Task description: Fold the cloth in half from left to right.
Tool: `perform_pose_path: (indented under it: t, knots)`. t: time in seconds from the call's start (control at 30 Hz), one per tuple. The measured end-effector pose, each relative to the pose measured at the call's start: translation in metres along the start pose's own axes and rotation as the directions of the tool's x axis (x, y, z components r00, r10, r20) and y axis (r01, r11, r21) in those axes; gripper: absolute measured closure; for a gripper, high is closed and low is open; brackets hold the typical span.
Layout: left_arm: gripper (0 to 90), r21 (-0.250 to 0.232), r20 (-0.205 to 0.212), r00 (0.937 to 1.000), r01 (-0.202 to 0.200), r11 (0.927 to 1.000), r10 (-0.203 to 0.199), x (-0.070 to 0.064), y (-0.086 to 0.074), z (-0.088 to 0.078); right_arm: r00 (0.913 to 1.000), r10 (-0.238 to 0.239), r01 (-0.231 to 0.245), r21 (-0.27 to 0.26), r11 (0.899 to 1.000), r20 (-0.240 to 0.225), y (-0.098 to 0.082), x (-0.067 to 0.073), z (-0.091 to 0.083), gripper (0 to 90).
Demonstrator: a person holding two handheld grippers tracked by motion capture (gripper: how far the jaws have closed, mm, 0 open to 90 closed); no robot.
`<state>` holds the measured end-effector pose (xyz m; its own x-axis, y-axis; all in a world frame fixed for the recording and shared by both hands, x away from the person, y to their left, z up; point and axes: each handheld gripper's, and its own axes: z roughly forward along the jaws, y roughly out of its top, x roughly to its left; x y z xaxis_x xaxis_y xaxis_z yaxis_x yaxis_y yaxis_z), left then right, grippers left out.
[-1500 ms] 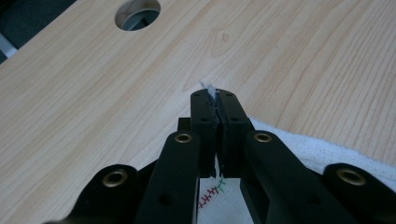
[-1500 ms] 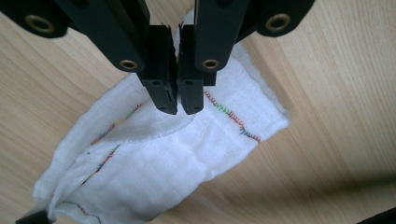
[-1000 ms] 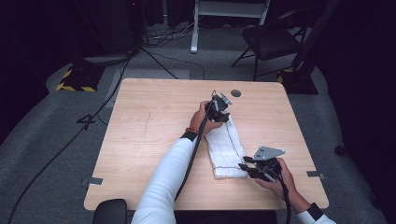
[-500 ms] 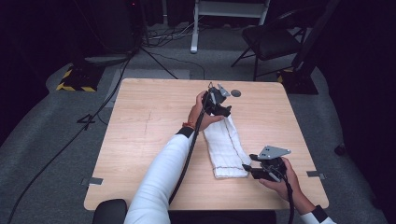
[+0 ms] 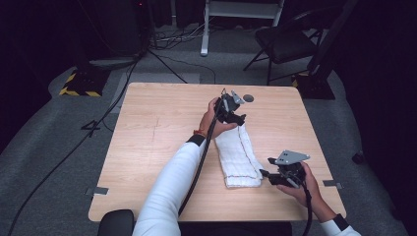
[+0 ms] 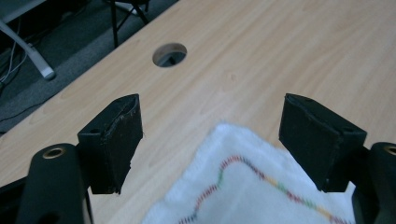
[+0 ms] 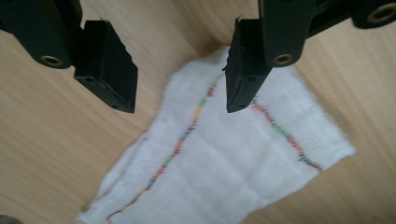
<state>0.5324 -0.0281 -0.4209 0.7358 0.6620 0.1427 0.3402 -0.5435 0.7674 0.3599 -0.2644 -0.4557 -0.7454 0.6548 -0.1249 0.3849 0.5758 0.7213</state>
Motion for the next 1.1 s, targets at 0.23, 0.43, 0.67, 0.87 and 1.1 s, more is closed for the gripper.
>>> perform_pose_path:
  t: [0.23,0.43,0.67,0.87,1.1]
  knots:
    - [17.7,-0.021,0.154,0.9835,-0.093,0.9954,0.095,-0.020,-0.039,-0.040,0.9974,0.055,-0.055,-0.005,0.998,0.048,-0.016,-0.033,-0.005,44.3]
    - [17.9,0.015,0.167,0.9831,-0.078,0.9968,0.075,-0.024,-0.077,-0.063,0.9948,0.079,-0.079,-0.012,0.997,0.064,-0.010,-0.056,0.009,44.3]
    - [18.3,0.055,0.249,0.9652,-0.098,0.9937,0.081,-0.044,-0.110,-0.074,0.9917,0.099,-0.100,0.001,0.995,0.082,0.011,-0.075,0.037,45.3]
    - [18.7,0.092,0.299,0.9458,-0.162,0.9826,0.127,-0.068,-0.121,-0.068,0.9986,0.052,-0.052,0.017,0.998,0.012,0.011,-0.065,0.042,45.6]
    - [19.4,0.100,0.299,0.9456,-0.164,0.9813,0.128,-0.079,-0.116,-0.056,0.9957,0.011,-0.010,0.014,1.000,-0.092,0.011,-0.044,0.048,45.0]
